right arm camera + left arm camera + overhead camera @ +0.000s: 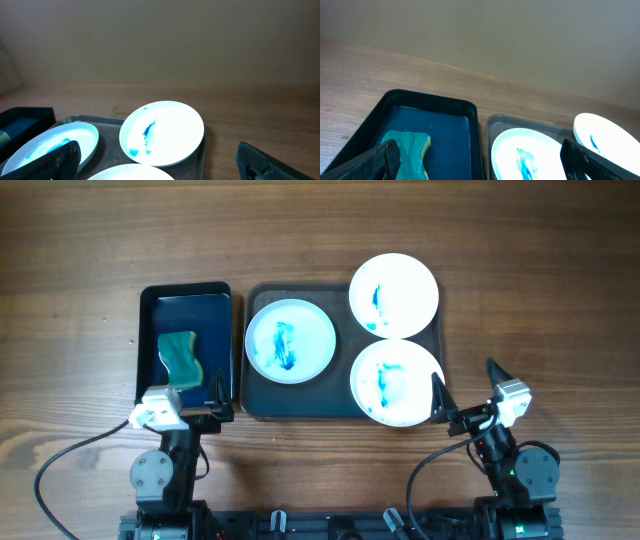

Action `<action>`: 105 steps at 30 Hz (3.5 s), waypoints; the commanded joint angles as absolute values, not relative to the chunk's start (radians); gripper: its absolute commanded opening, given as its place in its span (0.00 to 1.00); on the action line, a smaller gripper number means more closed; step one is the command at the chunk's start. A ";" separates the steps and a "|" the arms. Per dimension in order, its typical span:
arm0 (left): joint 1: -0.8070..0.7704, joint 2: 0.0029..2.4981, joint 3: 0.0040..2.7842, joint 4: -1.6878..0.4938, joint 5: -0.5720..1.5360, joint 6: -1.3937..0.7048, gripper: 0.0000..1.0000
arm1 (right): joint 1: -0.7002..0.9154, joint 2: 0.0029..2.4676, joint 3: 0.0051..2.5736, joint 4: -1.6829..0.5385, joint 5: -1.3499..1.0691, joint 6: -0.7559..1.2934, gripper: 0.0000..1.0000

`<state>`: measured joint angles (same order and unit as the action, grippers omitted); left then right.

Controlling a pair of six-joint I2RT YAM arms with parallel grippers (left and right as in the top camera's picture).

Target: Clean dirty plates on tray and stack at the side

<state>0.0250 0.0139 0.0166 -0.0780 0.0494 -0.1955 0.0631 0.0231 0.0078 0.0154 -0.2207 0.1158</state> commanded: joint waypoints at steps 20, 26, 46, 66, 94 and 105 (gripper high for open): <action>0.019 0.013 0.006 -0.075 0.030 -0.187 1.00 | 0.069 0.025 0.006 0.018 -0.218 0.131 1.00; 0.019 0.013 0.006 -0.075 0.030 -0.187 1.00 | 0.069 0.025 0.006 0.018 -0.218 0.131 1.00; 0.020 0.013 0.006 -0.075 0.029 -0.187 1.00 | 0.069 0.027 0.006 0.024 -0.179 0.131 1.00; 0.020 0.067 0.054 -0.075 0.029 -0.187 1.00 | 0.069 0.096 0.086 0.044 -0.264 0.131 1.00; -0.025 1.451 1.623 -1.204 0.194 -0.190 1.00 | 0.069 1.435 1.517 -0.906 -0.716 -0.085 1.00; -0.035 1.519 1.623 -1.182 0.131 -0.193 1.00 | 0.384 1.654 1.525 -0.903 -0.330 0.274 0.87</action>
